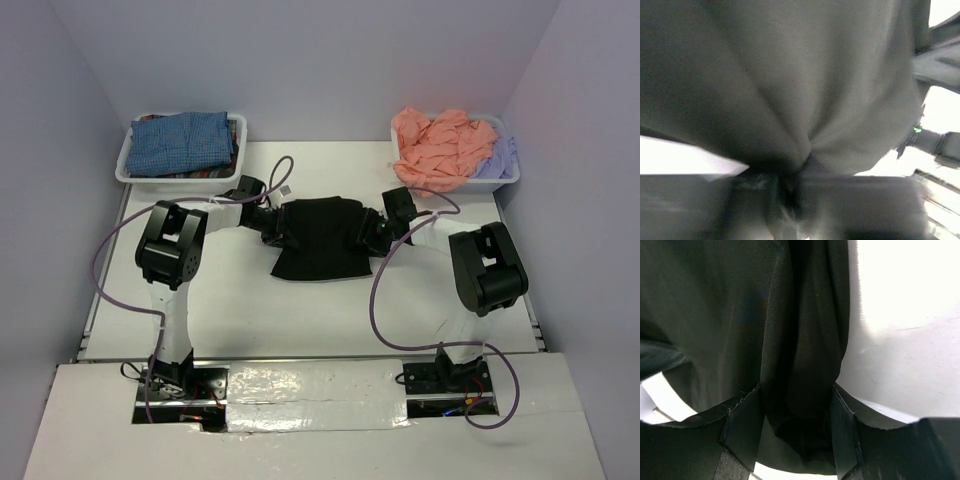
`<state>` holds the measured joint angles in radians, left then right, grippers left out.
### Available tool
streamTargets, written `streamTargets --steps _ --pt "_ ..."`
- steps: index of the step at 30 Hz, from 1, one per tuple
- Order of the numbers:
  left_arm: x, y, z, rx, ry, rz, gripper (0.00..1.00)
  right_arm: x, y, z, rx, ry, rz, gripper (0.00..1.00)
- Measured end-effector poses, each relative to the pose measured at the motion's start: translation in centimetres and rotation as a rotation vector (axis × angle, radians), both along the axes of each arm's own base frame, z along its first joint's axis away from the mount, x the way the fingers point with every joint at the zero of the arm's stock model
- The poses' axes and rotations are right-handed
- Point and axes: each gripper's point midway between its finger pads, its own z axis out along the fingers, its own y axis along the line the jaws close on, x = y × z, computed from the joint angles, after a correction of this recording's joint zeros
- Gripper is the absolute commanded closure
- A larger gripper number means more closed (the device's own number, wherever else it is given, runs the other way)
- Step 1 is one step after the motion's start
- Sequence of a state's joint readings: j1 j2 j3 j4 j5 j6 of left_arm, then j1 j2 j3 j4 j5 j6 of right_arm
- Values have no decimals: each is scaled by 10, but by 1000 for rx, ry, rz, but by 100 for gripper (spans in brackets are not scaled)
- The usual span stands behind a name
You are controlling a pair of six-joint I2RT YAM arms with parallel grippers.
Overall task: Fold and stack the long sleeve shirts
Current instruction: Neatly place the folded shirt into the bin
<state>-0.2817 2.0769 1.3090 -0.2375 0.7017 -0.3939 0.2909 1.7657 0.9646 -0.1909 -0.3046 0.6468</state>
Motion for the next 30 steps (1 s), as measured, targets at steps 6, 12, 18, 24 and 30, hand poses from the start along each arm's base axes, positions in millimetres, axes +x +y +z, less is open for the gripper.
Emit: streamTargets --steps 6,12,18,24,30 --pt "-2 -4 -1 -53 16 -26 100 -1 4 1 34 -16 0 42" --pt "-7 15 1 52 -49 -69 100 -13 -3 2 11 -9 -2 42" --pt "5 46 8 266 -158 -125 100 -28 -17 1 -61 27 -1 42" --pt "32 77 26 480 -273 -166 100 -30 -26 5 -119 40 9 42" --pt "70 99 71 654 -424 -180 100 -24 -28 10 -138 24 12 42"
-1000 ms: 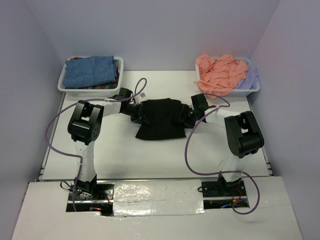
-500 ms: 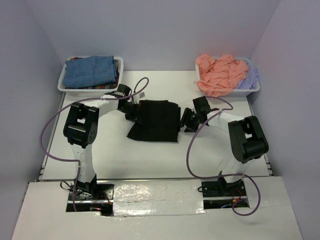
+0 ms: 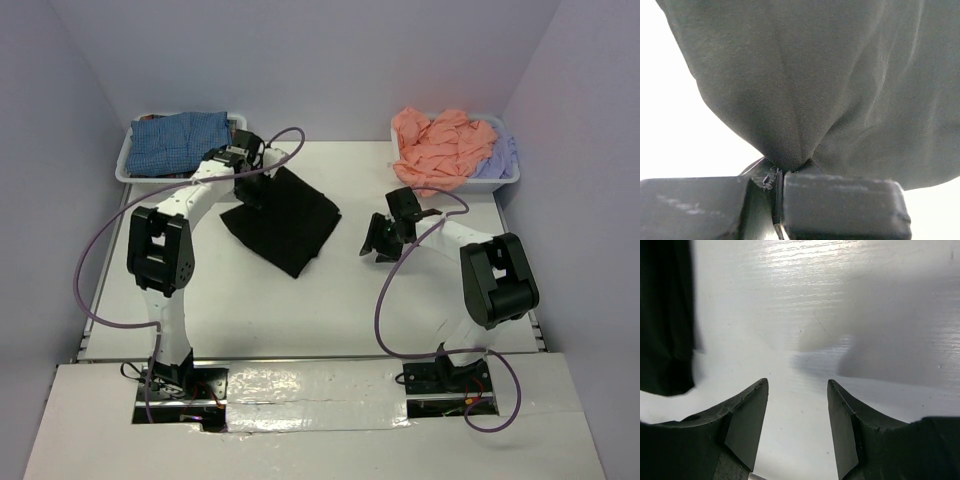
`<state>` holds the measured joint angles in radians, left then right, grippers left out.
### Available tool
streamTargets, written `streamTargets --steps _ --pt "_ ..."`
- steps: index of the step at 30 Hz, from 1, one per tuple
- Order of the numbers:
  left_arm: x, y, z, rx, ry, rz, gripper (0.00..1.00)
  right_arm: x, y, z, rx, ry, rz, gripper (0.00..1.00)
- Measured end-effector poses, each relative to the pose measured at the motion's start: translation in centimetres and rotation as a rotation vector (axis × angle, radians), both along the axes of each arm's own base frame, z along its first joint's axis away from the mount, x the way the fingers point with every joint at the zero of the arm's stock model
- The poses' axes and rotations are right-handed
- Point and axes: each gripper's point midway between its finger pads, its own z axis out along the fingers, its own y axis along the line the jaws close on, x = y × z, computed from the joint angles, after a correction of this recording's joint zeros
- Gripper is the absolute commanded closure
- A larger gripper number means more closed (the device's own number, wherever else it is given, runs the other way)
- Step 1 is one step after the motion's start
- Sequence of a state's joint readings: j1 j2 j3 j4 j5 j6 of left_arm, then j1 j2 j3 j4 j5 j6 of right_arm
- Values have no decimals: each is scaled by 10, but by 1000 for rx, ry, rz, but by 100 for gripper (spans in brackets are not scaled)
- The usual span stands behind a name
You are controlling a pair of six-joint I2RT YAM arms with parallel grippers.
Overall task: Fold and stack the long sleeve shirts
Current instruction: Neatly place the folded shirt into the bin
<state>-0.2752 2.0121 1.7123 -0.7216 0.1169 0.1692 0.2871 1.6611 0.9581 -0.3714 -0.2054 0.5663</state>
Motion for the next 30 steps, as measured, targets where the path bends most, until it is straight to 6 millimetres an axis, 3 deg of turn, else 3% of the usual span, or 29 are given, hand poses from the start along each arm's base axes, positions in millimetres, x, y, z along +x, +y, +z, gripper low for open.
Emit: streamTargets --steps 7,16,25,30 --pt "27 18 29 135 -100 14 100 -2 -2 -2 -14 7 2 42" --pt "56 25 39 242 -149 24 100 -4 -5 -3 -28 11 3 42" --pt "55 26 40 266 -149 8 100 -6 -8 -5 -47 21 3 42" --pt "67 26 54 290 -199 26 100 -7 -9 -5 -50 22 6 42"
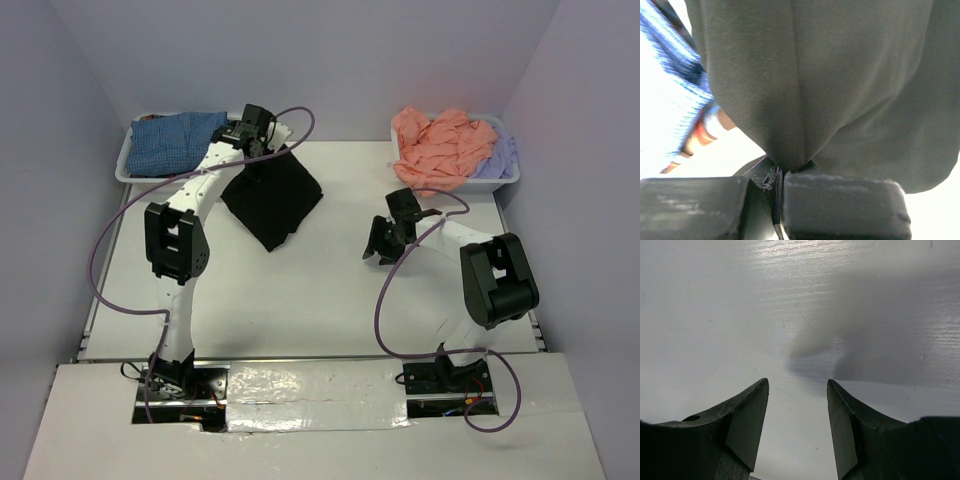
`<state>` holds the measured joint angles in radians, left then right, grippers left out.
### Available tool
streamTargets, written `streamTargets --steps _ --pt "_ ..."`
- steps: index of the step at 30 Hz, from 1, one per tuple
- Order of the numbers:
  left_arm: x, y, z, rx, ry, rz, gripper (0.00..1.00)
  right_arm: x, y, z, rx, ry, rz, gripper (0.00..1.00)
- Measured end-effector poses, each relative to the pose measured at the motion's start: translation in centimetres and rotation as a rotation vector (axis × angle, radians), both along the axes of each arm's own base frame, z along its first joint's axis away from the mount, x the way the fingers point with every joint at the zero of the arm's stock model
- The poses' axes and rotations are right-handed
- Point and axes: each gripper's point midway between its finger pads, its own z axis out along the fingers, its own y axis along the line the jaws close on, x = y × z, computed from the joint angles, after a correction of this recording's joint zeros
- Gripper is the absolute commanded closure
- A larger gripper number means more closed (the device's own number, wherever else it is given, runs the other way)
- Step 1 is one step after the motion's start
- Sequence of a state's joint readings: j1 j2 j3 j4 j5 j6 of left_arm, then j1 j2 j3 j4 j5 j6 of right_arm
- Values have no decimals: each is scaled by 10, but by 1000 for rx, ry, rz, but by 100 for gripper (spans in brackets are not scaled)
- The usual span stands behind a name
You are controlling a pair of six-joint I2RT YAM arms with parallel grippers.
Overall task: Fold and stack the long sleeve shirts
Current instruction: Neatly place the folded shirt into the bin
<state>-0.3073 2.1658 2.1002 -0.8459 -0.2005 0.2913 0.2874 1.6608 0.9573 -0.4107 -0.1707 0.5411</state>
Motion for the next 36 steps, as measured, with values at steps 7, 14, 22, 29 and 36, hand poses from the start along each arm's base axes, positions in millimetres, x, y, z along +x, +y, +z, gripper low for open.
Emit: streamTargets --steps 7,14,22,29,36 --pt "22 5 31 46 -114 19 100 0 0 0 -1 2 0 43" --pt "39 16 36 134 -174 29 100 -2 -3 0 -14 2 2 43" --pt "65 27 65 248 -284 15 100 -9 -7 -2 -26 16 -2 43" --pt "78 37 94 319 -377 25 100 -15 -10 -1 -36 19 -5 43" --pt "83 47 103 364 -405 39 100 -14 -12 5 -43 3 -8 43"
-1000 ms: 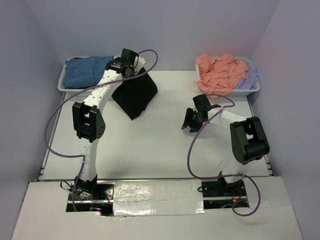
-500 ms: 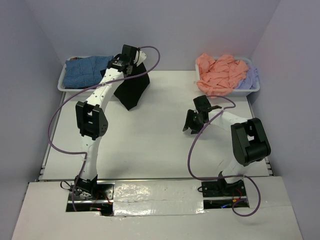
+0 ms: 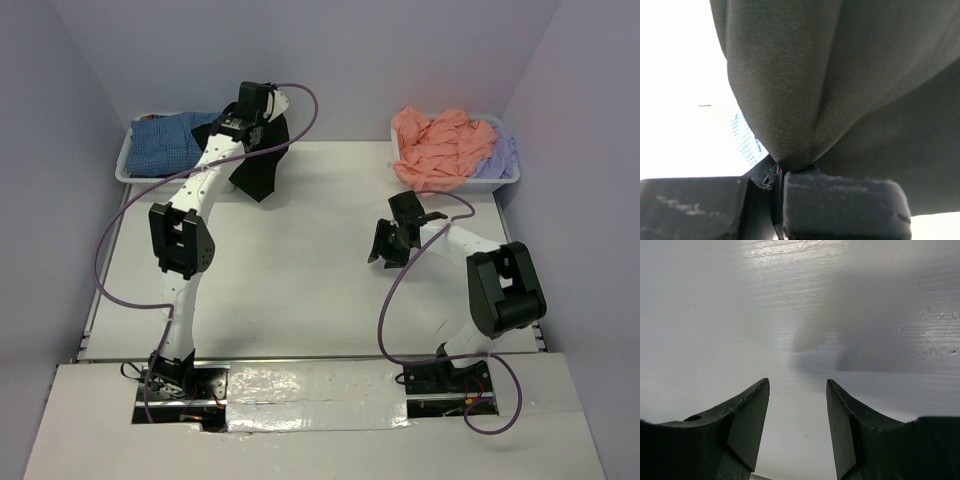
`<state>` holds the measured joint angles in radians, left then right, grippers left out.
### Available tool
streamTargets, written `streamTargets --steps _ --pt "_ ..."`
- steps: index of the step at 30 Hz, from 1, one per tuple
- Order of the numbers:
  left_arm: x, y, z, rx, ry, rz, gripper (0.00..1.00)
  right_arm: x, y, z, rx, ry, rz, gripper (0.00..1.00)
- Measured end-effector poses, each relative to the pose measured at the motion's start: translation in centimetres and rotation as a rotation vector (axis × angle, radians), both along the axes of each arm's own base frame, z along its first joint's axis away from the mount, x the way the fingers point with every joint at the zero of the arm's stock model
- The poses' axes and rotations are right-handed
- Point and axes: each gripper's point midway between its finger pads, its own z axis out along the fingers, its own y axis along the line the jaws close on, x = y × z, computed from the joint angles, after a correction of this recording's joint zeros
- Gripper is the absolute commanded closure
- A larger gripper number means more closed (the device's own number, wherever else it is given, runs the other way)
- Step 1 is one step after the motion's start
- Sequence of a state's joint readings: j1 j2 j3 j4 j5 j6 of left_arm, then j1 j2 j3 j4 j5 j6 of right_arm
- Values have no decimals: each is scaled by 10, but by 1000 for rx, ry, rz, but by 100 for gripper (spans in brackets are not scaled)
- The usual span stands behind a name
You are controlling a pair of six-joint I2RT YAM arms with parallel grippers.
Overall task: Fold and stack the long sleeve shirts
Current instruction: Neatly place the folded shirt into the bin
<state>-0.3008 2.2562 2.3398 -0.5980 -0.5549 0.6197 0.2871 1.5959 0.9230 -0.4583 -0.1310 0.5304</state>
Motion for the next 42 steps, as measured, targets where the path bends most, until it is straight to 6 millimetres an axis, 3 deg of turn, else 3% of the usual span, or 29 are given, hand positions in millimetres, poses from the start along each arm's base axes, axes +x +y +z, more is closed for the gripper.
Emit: streamTargets --steps 15,21,29,34,38,42 --pt "7 34 10 30 -29 51 100 0 -1 0 -6 0 0 43" --pt "10 63 30 14 -80 102 100 -1 -2 0 -11 3 1 43" --pt "12 123 28 -104 -110 187 100 -3 -3 -1 -17 9 3 44" --pt "11 177 16 -286 -141 268 100 -7 -6 -1 -32 26 7 44" --pt "10 225 -3 -441 -167 350 100 -7 -8 1 -46 33 12 44" --pt "7 260 -43 -603 -143 415 100 -10 -11 1 -63 44 9 44"
